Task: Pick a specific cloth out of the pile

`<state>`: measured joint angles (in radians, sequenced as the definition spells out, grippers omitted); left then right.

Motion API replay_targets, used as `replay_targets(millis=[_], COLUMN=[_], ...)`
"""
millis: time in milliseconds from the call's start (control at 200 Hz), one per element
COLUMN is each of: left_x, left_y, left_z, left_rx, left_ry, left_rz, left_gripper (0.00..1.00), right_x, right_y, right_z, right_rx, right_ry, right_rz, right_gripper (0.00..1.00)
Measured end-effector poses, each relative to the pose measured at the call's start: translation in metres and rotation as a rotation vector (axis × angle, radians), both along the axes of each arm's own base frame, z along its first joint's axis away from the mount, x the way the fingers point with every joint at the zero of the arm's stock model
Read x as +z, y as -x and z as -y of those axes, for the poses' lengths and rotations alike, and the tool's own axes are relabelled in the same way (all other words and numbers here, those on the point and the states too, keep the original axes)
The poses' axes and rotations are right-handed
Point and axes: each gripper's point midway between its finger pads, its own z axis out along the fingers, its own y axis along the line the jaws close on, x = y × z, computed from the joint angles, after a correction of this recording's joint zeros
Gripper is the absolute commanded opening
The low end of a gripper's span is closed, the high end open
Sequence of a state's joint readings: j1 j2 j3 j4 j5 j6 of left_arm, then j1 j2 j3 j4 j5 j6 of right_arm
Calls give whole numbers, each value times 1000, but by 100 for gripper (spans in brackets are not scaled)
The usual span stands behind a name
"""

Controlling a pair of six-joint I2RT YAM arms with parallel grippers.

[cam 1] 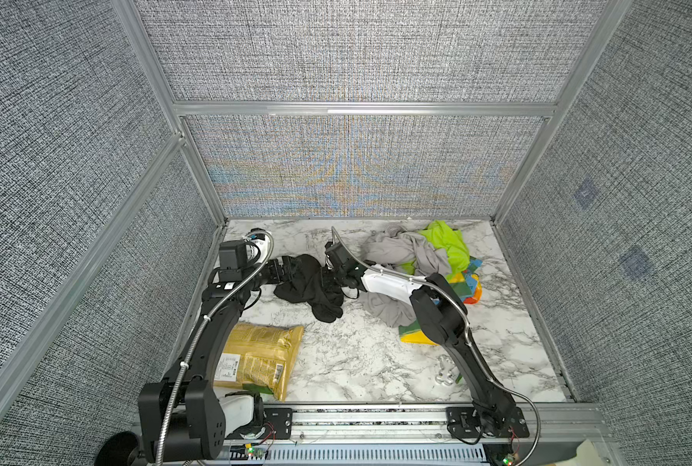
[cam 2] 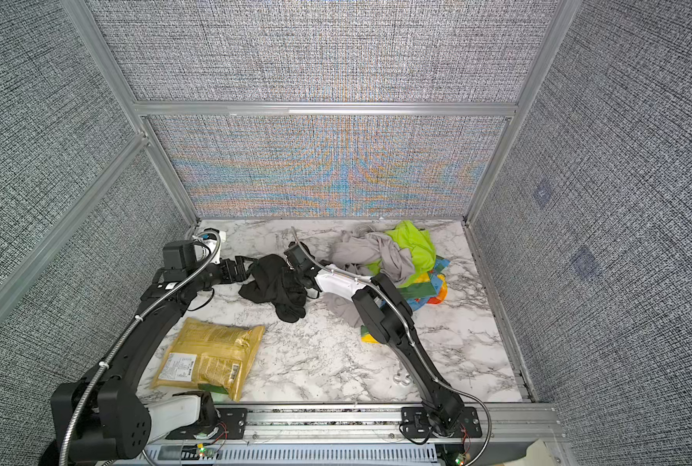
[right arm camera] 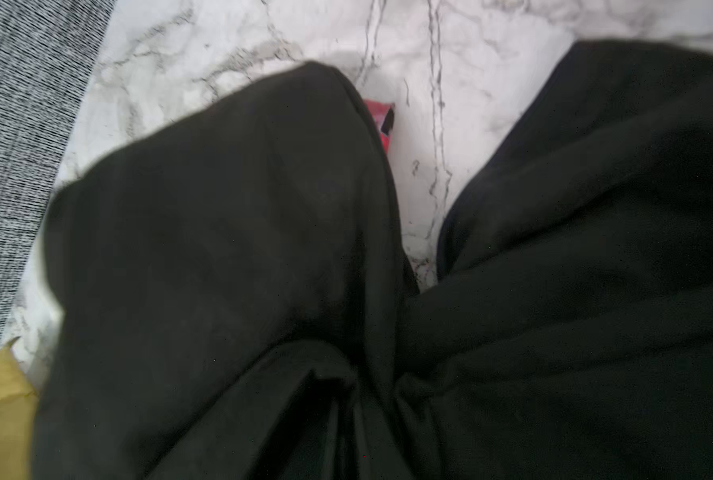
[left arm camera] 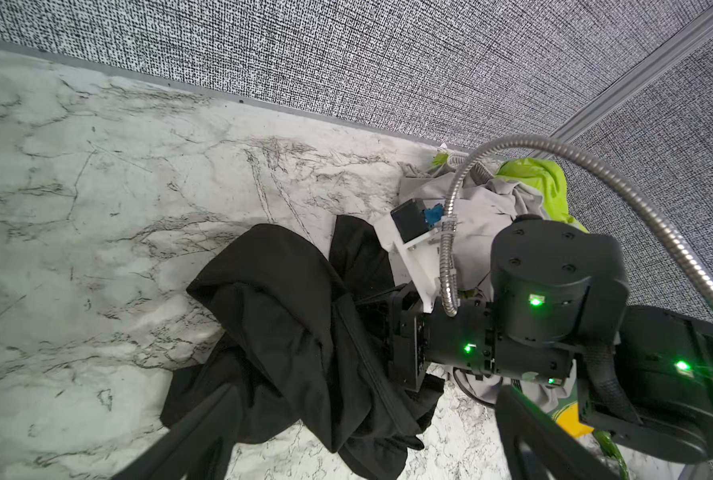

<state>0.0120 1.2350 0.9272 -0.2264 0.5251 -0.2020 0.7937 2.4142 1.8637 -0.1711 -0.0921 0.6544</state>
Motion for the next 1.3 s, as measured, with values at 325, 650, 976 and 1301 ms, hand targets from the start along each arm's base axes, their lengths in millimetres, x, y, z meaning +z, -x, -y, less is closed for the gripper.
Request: replay_targets(millis=[325, 650, 976, 1301], left_x=[-6, -11, -14, -17], left_y=[-1, -1, 1, 2], left_z=[4, 10, 15, 22], left_rx=[0, -6, -10, -24], left_ry=[-14, -32, -47, -55], left_rz=[-14, -26, -33, -38], left_gripper=[99, 99, 99, 99], right_x=[6, 83, 159, 200], right_y=[-3, 17, 69, 124], right_z=[-4, 5, 62, 149], right_rx=[-4, 49, 85, 42], right_ry=[-14, -86, -97, -40], right_rz=[17, 72, 181, 321], right_gripper=[46, 58, 58, 59])
